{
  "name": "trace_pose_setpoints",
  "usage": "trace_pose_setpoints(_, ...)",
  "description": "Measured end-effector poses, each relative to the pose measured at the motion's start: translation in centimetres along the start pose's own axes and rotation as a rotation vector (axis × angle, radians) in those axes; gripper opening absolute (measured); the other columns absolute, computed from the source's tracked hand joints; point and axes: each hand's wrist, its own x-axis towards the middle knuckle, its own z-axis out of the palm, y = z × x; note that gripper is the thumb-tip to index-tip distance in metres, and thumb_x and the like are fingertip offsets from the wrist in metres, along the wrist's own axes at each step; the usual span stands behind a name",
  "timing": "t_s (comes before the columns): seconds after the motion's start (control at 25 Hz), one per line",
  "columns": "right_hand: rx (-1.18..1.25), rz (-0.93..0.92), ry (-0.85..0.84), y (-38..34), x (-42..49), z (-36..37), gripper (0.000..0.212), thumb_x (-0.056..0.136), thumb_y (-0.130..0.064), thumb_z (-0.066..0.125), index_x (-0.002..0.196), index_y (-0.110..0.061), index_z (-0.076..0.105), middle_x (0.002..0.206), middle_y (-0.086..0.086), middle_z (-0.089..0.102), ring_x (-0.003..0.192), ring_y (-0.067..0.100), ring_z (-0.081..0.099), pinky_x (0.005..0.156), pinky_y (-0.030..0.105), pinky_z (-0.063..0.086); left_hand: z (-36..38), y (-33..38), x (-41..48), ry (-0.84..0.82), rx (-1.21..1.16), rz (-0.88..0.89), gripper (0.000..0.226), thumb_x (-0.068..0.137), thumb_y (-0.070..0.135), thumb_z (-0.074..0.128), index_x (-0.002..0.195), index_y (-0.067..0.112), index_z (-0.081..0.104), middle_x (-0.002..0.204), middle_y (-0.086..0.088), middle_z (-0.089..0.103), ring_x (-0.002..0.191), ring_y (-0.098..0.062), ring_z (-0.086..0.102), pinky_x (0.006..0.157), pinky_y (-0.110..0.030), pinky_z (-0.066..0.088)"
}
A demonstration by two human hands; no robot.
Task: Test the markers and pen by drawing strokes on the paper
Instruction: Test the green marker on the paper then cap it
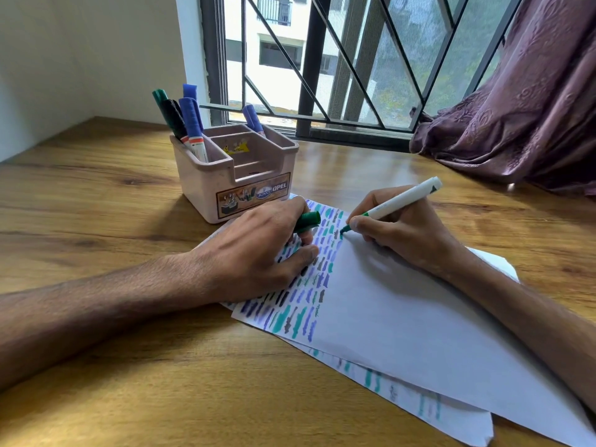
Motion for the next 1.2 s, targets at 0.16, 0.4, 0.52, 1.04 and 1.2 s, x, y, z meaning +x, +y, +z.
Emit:
trace_pose_setpoints(0.16,0.221,0.018,0.020,-0.7,0.0,-0.2,0.011,0.093,0.001,0.068,0.098,0.010,0.073,0.064,0.007,0.063,0.052,0.019,0.045,0.041,0.029,0.032,-0.1,0.0,-0.1,-0.006,-0.015,-0.008,0.025,0.094,0.051,0.055,0.103,0.028,0.050,0.097,0.011,0.059,0.087,-0.007,0.057,0.076,-0.037,0.053)
trace_pose_setpoints(0.4,0.424,-0.028,-0.175,-2.3,-0.2,-0.4,0.035,0.090,-0.012,0.049,0.103,0.007,0.076,0.077,0.020,0.067,0.061,0.025,0.048,0.047,0.031,0.039,-0.1,0.1,-0.1,0.005,-0.020,-0.015,0.022,0.096,0.048,0.056,0.102,0.028,0.049,0.096,0.011,0.059,0.087,-0.007,0.056,0.077,-0.036,0.052)
trace_pose_setpoints(0.52,0.405,-0.052,-0.226,-2.6,-0.5,-0.1,0.034,0.087,-0.009,0.050,0.103,0.008,0.076,0.076,0.022,0.066,0.059,0.025,0.049,0.046,0.031,0.039,-0.1,0.1,-0.1,-0.001,-0.022,-0.017,0.020,0.096,0.047,0.057,0.100,0.030,0.049,0.095,0.013,0.057,0.086,-0.004,0.055,0.075,-0.032,0.051)
trace_pose_setpoints(1.04,0.336,-0.097,-0.199,-3.2,-0.9,0.0,0.011,0.088,-0.007,0.067,0.096,0.000,0.069,0.081,0.022,0.075,0.061,0.028,0.060,0.045,0.030,0.044,0.1,0.2,-0.1,0.044,0.004,0.022,0.020,0.101,0.046,0.050,0.092,0.030,0.043,0.085,0.012,0.051,0.077,-0.003,0.049,0.065,-0.022,0.038)
trace_pose_setpoints(1.2,0.285,-0.144,-0.212,-3.3,-1.1,0.4,0.018,0.083,-0.014,0.077,0.095,-0.001,0.073,0.076,0.011,0.076,0.060,0.024,0.063,0.045,0.030,0.047,0.0,0.4,-0.2,0.028,0.020,0.040,0.023,0.102,0.053,0.038,0.091,0.033,0.039,0.084,0.011,0.048,0.074,-0.004,0.047,0.064,-0.024,0.040)
